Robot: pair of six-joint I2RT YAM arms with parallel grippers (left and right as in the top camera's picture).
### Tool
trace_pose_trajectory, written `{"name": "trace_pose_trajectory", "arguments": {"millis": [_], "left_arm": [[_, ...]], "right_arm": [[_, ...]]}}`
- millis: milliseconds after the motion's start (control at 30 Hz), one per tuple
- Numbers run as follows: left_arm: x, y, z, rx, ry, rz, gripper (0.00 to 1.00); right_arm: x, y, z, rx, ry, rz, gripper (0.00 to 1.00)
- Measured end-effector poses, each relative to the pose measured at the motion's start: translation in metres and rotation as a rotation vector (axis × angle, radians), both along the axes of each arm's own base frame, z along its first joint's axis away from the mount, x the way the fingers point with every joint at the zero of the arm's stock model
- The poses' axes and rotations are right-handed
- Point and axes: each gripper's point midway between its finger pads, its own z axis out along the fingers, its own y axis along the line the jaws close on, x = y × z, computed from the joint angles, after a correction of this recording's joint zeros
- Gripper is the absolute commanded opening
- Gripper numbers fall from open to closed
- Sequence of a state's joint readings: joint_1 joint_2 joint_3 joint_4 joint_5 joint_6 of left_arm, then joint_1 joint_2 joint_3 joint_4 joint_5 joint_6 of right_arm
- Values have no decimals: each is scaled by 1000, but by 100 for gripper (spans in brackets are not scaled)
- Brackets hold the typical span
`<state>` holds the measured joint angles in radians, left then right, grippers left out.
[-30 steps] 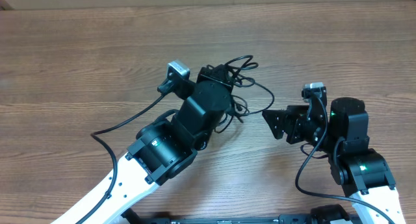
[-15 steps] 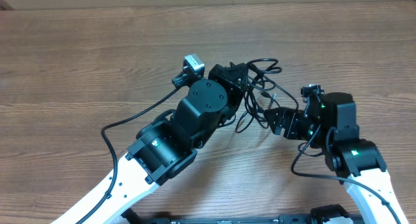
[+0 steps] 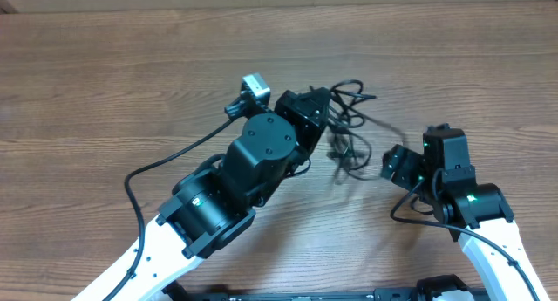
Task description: Untangle cables
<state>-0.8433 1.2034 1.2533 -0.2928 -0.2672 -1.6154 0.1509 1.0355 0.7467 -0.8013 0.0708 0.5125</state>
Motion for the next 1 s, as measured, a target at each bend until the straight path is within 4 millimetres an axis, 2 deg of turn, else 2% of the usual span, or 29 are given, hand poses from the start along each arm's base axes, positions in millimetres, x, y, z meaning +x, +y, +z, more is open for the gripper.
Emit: {"name": "trace_pose_trajectory", "arguments": {"millis": [233, 400, 433, 600, 733, 900, 1000], "left_arm": [[2, 14, 4, 28, -22, 55, 4], [2, 17, -2, 62, -15, 69, 4], [2, 19, -4, 82, -16, 72, 4], [2, 28, -19, 187, -2, 92, 4], [-1, 39, -38, 278, 42, 112, 4], [-6, 53, -58, 382, 92, 133, 4], [-11, 60, -69, 439, 125, 130, 4]], "right_arm": [[-7, -21, -4, -83, 29, -96, 88], [-6, -24, -2, -92, 18, -115, 95], [-6, -24, -2, -95, 18, -115, 99], [-4, -24, -2, -100, 12, -102, 100], [6, -10, 4, -63, -31, -17, 100], [16, 21, 14, 30, -95, 165, 100], [18, 42, 26, 101, -151, 283, 100]]}}
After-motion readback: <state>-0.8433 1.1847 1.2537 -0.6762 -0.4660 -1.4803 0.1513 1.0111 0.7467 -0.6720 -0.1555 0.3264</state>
